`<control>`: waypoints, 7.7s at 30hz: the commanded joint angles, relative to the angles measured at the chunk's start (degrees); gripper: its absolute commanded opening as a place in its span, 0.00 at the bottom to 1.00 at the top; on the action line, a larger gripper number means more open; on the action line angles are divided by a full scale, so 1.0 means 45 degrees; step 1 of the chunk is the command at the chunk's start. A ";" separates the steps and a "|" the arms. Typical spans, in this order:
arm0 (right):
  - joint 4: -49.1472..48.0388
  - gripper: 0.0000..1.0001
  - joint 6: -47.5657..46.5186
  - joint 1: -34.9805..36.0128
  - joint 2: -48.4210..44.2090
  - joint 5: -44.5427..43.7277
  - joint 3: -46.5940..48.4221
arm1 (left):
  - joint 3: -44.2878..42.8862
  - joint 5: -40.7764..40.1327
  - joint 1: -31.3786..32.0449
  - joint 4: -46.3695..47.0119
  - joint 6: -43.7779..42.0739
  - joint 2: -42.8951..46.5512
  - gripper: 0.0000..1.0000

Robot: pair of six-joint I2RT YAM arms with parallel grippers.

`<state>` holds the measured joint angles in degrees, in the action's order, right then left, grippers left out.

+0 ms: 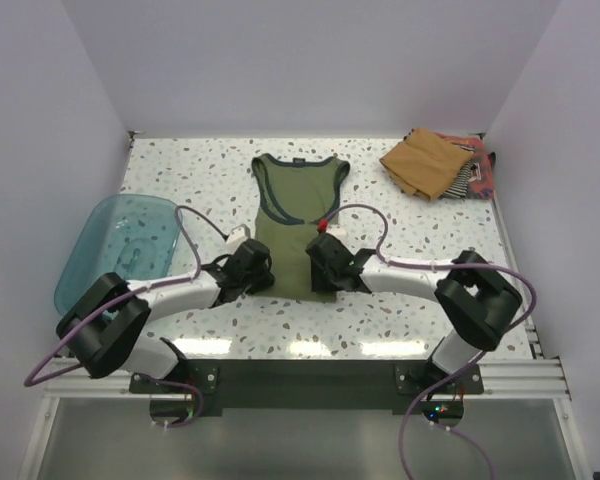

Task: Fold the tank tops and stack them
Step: Fold the tank top

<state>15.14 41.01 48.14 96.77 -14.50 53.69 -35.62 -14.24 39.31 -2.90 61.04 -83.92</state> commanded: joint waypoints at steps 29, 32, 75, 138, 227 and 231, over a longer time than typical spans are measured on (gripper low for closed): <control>0.0799 0.61 -0.0716 -0.6614 -0.0025 0.1132 0.4297 | -0.8274 -0.0627 -0.4903 -0.1783 -0.2742 -0.3275 0.43; 0.0504 0.60 -0.0891 -0.7239 0.1573 0.1327 0.5370 | -0.9539 0.0368 -0.5608 -0.1193 -0.3211 -0.4803 0.40; -0.2388 0.06 0.0906 -0.8295 0.5605 0.4472 0.8009 | -1.3648 0.4903 -0.5123 0.1952 -0.3251 -1.0414 0.22; -0.0337 0.44 -0.1556 -0.7358 0.5038 0.3066 0.8439 | -1.4116 0.2950 -0.4439 -0.0645 -0.4678 -0.9203 0.03; 0.3005 0.61 -0.1243 -0.6049 1.1737 -0.0664 1.7268 | -1.7203 0.1172 -0.4399 0.0270 -0.4735 -1.3226 0.24; 0.2400 0.66 -0.1341 -0.6127 1.1991 -0.0216 1.7365 | -1.7203 0.1639 -0.4478 0.1423 -0.4988 -1.3324 0.42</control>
<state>28.25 36.16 21.30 147.76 -17.91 130.61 -111.66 -7.27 20.27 -2.26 39.68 -142.45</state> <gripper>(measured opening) 0.649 0.388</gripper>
